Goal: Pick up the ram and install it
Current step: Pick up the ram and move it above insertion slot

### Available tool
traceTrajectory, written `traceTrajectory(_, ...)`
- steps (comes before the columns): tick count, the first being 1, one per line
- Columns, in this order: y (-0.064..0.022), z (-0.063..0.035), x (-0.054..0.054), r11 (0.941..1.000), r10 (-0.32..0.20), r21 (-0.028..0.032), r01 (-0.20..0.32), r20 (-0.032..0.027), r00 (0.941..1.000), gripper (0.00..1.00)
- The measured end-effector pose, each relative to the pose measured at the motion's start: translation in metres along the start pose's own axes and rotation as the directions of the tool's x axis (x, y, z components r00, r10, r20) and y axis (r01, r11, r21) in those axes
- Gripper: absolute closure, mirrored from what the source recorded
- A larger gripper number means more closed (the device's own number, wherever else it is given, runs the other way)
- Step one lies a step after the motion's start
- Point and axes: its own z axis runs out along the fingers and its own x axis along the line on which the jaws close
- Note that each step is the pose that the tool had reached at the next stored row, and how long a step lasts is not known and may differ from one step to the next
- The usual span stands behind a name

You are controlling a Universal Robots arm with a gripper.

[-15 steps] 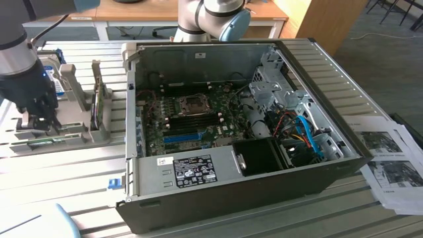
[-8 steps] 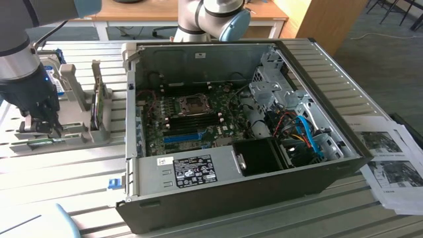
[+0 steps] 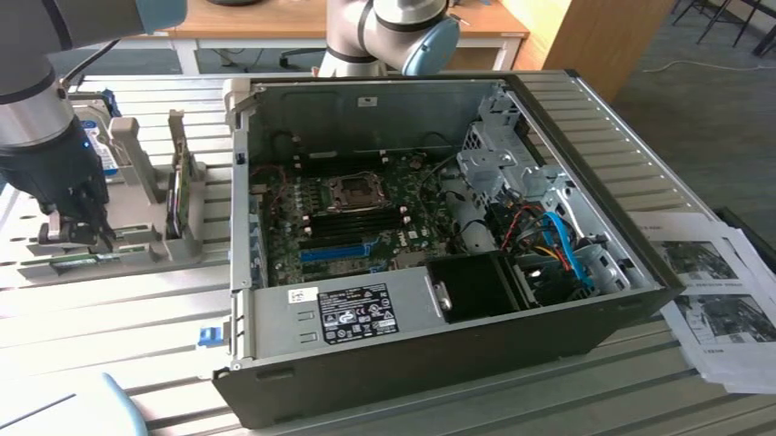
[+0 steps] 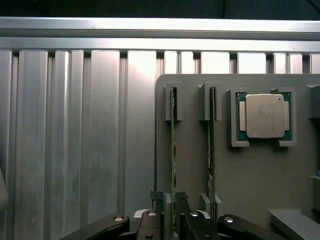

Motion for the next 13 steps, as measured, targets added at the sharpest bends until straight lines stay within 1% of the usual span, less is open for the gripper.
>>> traceTrajectory(6,0.0,0.0008,-0.0001,1.0,-0.006,0.0005,0.006,0.0001,1.0,0.77)
traceTrajectory(13,-0.0003,0.0094,-0.0001,1.0,-0.006,0.0001,0.006,-0.0002,1.0,0.77)
